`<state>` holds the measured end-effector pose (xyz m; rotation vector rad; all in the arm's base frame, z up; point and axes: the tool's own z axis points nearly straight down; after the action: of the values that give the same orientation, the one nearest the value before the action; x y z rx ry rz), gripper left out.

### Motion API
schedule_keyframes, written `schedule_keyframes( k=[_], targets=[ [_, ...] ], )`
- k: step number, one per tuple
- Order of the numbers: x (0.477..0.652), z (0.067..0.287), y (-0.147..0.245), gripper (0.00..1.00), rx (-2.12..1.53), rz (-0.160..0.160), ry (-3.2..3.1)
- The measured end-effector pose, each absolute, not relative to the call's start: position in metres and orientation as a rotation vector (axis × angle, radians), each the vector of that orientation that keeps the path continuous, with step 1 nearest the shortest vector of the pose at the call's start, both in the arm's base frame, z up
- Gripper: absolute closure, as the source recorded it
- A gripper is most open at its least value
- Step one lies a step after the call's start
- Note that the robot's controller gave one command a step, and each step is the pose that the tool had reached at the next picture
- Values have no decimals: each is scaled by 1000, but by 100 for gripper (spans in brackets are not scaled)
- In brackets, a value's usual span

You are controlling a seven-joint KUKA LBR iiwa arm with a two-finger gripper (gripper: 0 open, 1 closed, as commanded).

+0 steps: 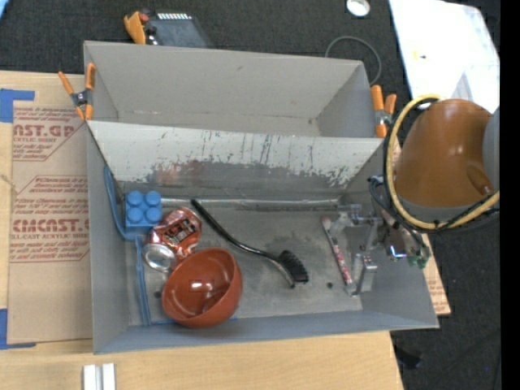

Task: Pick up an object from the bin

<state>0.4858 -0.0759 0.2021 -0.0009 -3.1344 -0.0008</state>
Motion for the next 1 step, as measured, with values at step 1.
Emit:
schedule_keyframes(
  k=[1],
  targets=[
    [488, 206, -76, 0, 1, 1, -3143]
  ],
)
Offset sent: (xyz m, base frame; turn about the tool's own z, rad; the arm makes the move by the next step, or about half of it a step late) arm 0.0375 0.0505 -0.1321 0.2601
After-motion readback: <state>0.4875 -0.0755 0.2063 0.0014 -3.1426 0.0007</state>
